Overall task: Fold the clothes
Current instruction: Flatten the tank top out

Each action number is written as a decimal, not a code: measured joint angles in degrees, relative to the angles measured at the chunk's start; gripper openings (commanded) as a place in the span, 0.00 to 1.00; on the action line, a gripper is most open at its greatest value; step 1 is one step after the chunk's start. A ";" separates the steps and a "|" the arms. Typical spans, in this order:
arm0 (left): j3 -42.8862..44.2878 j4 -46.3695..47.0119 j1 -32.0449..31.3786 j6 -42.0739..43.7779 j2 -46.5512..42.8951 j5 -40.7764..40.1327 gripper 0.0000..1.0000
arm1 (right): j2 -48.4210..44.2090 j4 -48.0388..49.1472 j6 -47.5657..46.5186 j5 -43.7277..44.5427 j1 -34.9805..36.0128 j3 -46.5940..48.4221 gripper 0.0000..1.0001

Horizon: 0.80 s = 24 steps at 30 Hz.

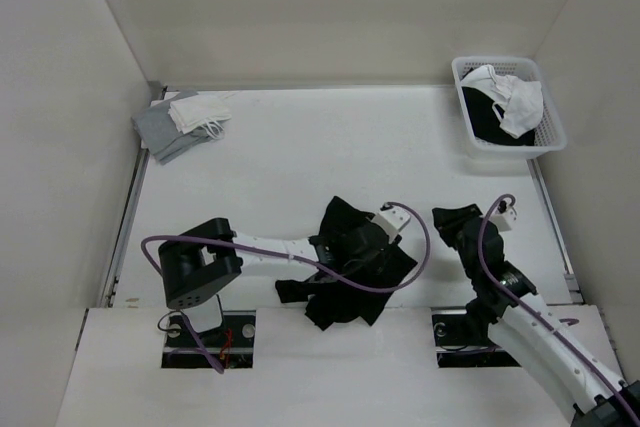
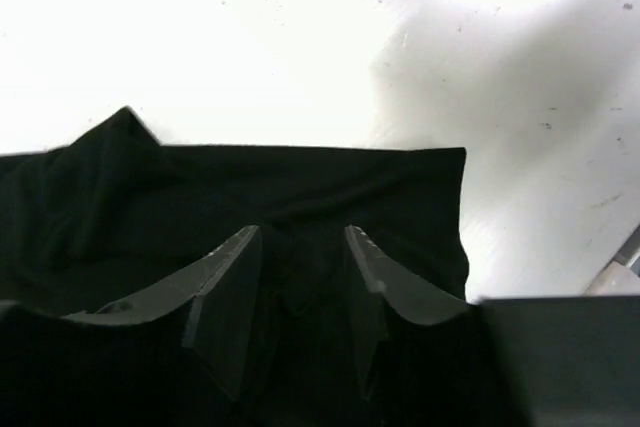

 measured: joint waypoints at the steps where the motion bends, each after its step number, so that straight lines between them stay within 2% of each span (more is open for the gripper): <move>1: 1.16 -0.28 -0.92 0.87 1.07 -1.01 0.31 | -0.83 -0.35 0.00 -0.22 -1.14 -0.33 0.36; 9: 5.90 -5.18 -4.87 2.80 6.54 -5.84 0.29 | -1.68 -0.92 -1.70 -5.66 -8.61 -1.95 0.36; 17: 6.19 -7.43 -4.81 2.64 8.11 -10.75 0.28 | -1.55 0.02 -3.02 -10.10 -9.44 -3.39 0.37; 24: 6.27 -7.69 -4.81 2.32 8.98 -10.97 0.19 | -1.22 1.66 -3.52 -11.15 -9.44 -3.87 0.38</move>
